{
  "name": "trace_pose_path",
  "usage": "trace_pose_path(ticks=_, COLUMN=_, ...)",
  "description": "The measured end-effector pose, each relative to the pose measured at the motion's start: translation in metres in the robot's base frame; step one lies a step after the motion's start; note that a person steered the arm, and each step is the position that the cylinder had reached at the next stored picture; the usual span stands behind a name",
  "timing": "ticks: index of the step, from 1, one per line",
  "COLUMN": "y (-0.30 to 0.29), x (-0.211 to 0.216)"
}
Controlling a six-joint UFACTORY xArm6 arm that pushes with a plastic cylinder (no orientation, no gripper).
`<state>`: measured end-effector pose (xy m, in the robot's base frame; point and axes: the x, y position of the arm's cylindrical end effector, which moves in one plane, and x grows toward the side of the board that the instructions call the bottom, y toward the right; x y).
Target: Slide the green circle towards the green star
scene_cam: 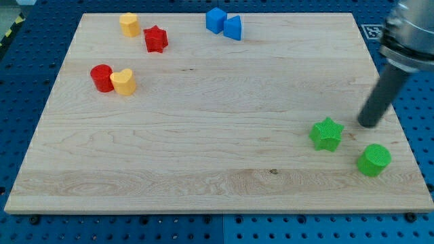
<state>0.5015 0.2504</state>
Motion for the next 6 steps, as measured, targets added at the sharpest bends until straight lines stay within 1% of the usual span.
trace_pose_path(ticks=1, y=0.012, x=0.056)
trace_pose_path(ticks=2, y=0.013, x=0.071)
trace_pose_path(ticks=4, y=0.005, x=0.079)
trace_pose_path(ticks=5, y=0.004, x=0.078)
trace_pose_path(ticks=6, y=-0.011, x=0.074)
